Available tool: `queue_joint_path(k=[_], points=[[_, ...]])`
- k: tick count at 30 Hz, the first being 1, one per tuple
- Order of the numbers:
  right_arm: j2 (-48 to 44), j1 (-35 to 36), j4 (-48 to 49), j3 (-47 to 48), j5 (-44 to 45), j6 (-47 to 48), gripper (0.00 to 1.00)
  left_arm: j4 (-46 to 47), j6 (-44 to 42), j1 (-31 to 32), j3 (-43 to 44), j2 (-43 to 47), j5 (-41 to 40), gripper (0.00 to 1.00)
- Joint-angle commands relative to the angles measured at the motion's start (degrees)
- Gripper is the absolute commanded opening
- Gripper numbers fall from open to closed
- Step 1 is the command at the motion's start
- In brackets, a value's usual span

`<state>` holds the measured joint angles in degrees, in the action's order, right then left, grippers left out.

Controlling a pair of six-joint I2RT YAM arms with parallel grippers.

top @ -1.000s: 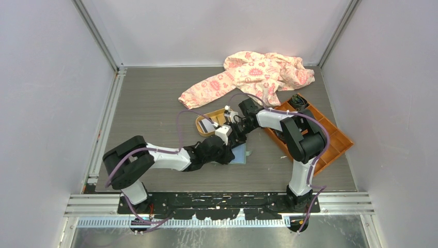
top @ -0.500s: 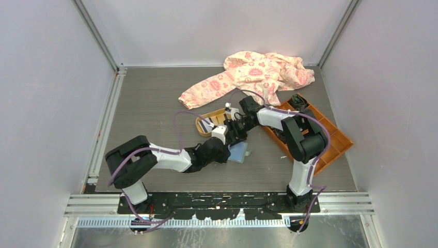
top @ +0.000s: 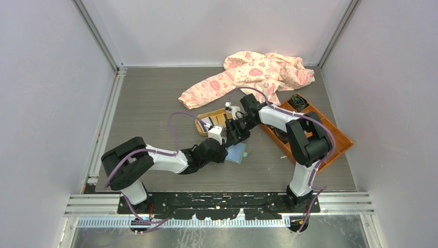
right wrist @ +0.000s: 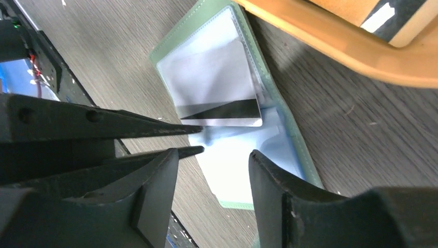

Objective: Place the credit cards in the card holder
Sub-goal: Insert the credit card into the card holder.

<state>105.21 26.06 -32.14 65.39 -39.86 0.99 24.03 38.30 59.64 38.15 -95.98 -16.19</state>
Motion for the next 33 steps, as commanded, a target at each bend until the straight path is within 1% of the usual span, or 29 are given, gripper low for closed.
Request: queue_joint_path(k=[1,2,4,8,10,12,13,14,17,20,25,27,33], points=[[-5.7,-0.84,-2.36,2.18,1.36,4.77,0.53,5.23,-2.41,-0.36,-3.13,7.01,1.52,0.19],[-6.53,-1.03,-2.35,1.92,0.99,5.71,0.48,5.25,-2.68,-0.35,-4.06,8.62,2.13,0.2],[-8.16,-1.16,-1.98,1.1,-0.2,7.86,0.42,4.8,-3.32,-0.34,-6.09,12.3,2.79,0.22],[-11.07,-0.94,2.05,-2.07,-1.14,10.12,0.28,0.6,-4.18,-0.92,-9.95,21.44,1.68,0.28],[-11.68,-0.54,3.62,-3.44,0.27,11.57,0.18,-3.14,-4.0,-1.77,-11.54,25.3,0.23,0.4],[-11.53,0.3,4.3,-3.91,2.2,12.77,0.13,-6.3,-3.6,-3.49,-12.53,28.27,-0.14,0.5],[-11.26,0.87,4.49,-3.94,3.08,12.94,0.11,-7.3,-3.22,-4.74,-12.95,29.35,0.62,0.54],[-10.67,1.52,4.39,-3.83,4.1,12.95,0.11,-7.89,-2.72,-6.27,-13.42,30.23,2.15,0.55],[-8.62,3.54,3.92,-3.08,7.47,12.93,0.1,-8.03,-0.62,-11.74,-14.71,30.88,8.01,0.56],[-6.38,4.91,3.0,-1.98,9.59,12.57,0.09,-6.98,0.4,-15.58,-15.03,29.39,12.88,0.56],[-3.45,7.6,3.28,-1.16,12.93,12.21,0.09,-4.76,0.15,-17.0,-13.47,23.19,15.91,0.56],[-2.49,8.36,3.14,-0.54,14.26,11.98,0.09,-3.57,0.19,-17.58,-12.89,20.46,18.43,0.56],[-2.02,8.67,4.67,-0.09,16.37,10.47,0.09,-1.99,-0.88,-18.93,-11.82,13.27,19.09,0.51]])
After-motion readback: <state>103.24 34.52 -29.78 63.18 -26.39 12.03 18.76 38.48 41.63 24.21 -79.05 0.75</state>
